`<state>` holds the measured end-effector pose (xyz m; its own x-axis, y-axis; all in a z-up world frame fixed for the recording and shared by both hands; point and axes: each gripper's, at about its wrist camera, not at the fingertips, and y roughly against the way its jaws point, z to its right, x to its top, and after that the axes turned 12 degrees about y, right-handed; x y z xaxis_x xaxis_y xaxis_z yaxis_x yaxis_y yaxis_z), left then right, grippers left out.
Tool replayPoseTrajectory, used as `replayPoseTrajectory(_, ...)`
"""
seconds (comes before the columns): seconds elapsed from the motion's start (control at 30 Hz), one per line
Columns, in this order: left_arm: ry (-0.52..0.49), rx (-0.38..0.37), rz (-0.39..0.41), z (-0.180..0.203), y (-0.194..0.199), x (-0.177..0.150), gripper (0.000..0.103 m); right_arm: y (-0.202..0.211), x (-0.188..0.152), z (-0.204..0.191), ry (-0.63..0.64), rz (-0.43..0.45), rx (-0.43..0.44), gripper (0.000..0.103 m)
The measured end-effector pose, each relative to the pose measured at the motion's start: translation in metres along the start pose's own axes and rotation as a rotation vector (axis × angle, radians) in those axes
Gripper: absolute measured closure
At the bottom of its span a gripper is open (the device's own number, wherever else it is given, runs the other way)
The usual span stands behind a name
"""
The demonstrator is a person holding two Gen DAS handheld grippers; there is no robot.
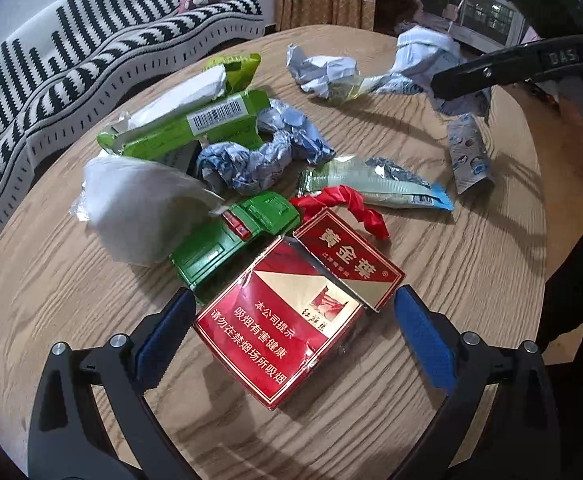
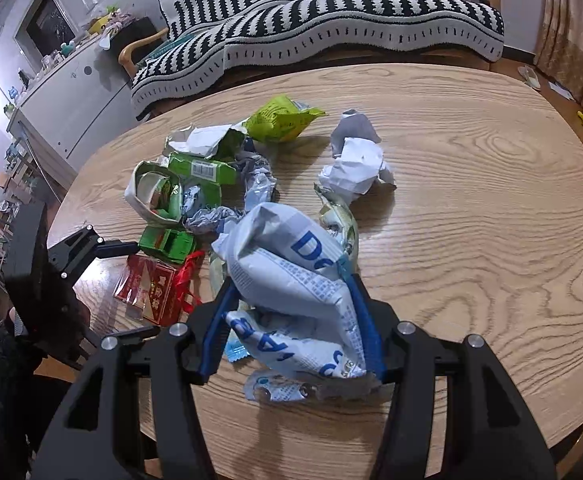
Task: Collect trash
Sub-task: 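Grasp the blue-printed white bag with the right tool while the left grasps the red cigarette pack, then carry bag and cigarette pack to the black bin and open both tools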
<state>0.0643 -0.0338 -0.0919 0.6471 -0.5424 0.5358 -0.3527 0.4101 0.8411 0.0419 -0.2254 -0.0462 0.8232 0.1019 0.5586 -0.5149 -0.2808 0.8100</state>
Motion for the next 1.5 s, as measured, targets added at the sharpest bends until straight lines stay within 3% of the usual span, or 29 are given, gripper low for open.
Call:
replayPoseTrajectory(0.13, -0.024, -0.058, -0.01, 0.012, 0.003, -0.006, 0.012, 0.007, -0.004, 0.001, -0.004, 0.009, 0.001, 0.048)
replayPoseTrajectory(0.2, -0.062, -0.07, -0.031, 0.024, 0.003, -0.011, 0.02, 0.01, -0.006, 0.003, -0.008, 0.012, 0.0, 0.048)
replayPoseTrajectory(0.33, -0.121, -0.085, -0.073, 0.044, 0.0, -0.018, 0.021, 0.016, -0.012, 0.009, -0.021, 0.017, -0.006, 0.048)
replayPoseTrajectory(0.43, -0.098, -0.093, -0.068, 0.05, 0.001, -0.014, 0.024, 0.02, -0.016, 0.012, -0.031, 0.02, -0.01, 0.048)
replayPoseTrajectory(0.47, -0.085, -0.08, -0.068, 0.05, 0.0, -0.012, 0.034, 0.022, -0.017, 0.013, -0.031, 0.021, -0.011, 0.048)
replayPoseTrajectory(0.6, -0.031, -0.051, -0.077, 0.05, 0.002, -0.002, 0.042, 0.033, -0.024, 0.02, -0.049, 0.037, -0.024, 0.048)
replayPoseTrajectory(0.7, -0.016, -0.01, -0.038, 0.056, 0.017, 0.006, 0.042, 0.046, -0.03, 0.032, -0.077, 0.061, -0.038, 0.048)
replayPoseTrajectory(0.93, 0.114, -0.006, 0.115, 0.076, 0.055, 0.047, 0.043, 0.095, -0.059, 0.088, -0.195, 0.128, -0.116, 0.048)
replayPoseTrajectory(1.1, 0.083, -0.028, 0.173, 0.14, 0.042, 0.088, 0.043, 0.145, -0.109, 0.153, -0.343, 0.178, -0.229, 0.048)
replayPoseTrajectory(1.37, 0.061, -0.152, 0.17, 0.256, 0.007, 0.138, 0.043, 0.189, -0.198, 0.229, -0.521, 0.179, -0.304, 0.048)
replayPoseTrajectory(1.5, 0.009, -0.218, 0.129, 0.328, -0.025, 0.15, 0.043, 0.203, -0.243, 0.266, -0.615, 0.167, -0.339, 0.048)
